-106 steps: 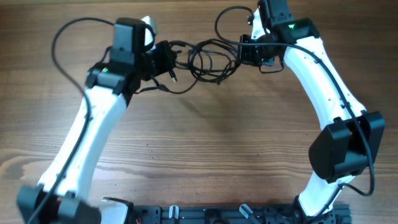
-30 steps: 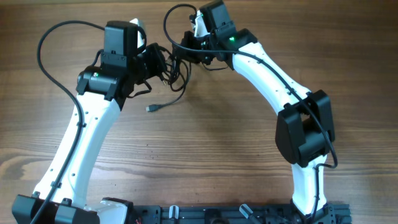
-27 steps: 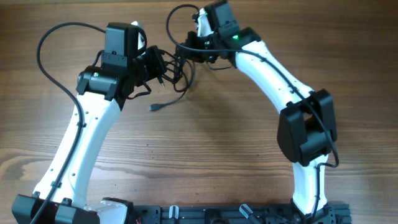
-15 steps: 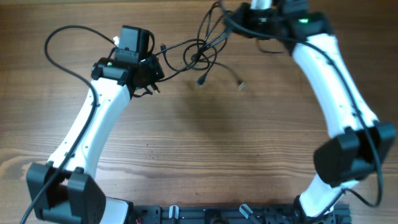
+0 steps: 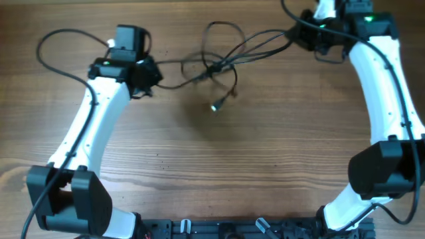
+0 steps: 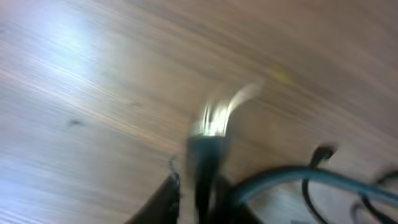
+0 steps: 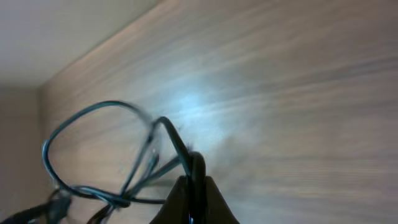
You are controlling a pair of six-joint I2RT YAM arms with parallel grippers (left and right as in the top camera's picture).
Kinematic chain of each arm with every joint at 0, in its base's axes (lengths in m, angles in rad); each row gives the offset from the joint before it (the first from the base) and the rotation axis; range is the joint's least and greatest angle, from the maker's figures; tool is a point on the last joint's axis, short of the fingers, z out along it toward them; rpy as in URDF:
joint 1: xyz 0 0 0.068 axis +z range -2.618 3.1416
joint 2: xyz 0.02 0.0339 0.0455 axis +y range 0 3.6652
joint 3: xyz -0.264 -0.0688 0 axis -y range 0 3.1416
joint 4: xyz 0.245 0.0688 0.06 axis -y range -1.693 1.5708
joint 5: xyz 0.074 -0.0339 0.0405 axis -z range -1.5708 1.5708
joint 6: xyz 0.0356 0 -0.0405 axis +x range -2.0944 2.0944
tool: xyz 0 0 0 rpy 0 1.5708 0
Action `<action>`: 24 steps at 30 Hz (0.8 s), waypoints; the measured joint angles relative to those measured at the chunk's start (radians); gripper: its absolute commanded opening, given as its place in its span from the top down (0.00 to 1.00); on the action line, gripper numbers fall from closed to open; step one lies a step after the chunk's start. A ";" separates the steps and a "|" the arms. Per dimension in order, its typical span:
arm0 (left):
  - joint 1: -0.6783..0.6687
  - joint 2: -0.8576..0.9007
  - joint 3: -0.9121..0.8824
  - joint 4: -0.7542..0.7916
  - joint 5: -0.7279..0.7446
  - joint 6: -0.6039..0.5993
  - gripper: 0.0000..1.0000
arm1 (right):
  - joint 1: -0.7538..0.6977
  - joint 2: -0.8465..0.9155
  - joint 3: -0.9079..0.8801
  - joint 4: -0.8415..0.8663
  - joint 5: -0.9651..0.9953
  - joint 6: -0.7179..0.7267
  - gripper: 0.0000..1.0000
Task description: Untangle cables
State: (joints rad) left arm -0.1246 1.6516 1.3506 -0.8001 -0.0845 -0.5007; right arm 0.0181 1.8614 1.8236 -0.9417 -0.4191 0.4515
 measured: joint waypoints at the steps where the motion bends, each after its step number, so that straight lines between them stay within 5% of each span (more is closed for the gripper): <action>1: 0.018 0.001 -0.002 0.003 -0.006 0.024 0.39 | -0.017 0.000 0.000 0.000 0.008 -0.015 0.96; 3: 0.047 0.002 -0.003 0.020 0.000 0.101 0.24 | -0.056 0.000 0.000 0.000 0.005 -0.103 0.96; 6: 0.044 -0.005 -0.003 0.062 0.217 0.233 0.25 | -0.025 0.000 0.000 -0.013 -0.036 -0.160 0.96; 14: 0.012 -0.018 -0.003 0.134 0.520 0.306 0.23 | 0.080 0.000 0.000 -0.014 -0.140 -0.219 0.96; 24: -0.160 -0.019 -0.003 0.306 0.735 0.317 0.25 | 0.128 0.000 0.000 0.057 -0.283 -0.199 0.96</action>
State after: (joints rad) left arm -0.2844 1.6321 1.3472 -0.4942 0.6510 -0.1837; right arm 0.1459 1.8614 1.8236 -0.8848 -0.7025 0.2527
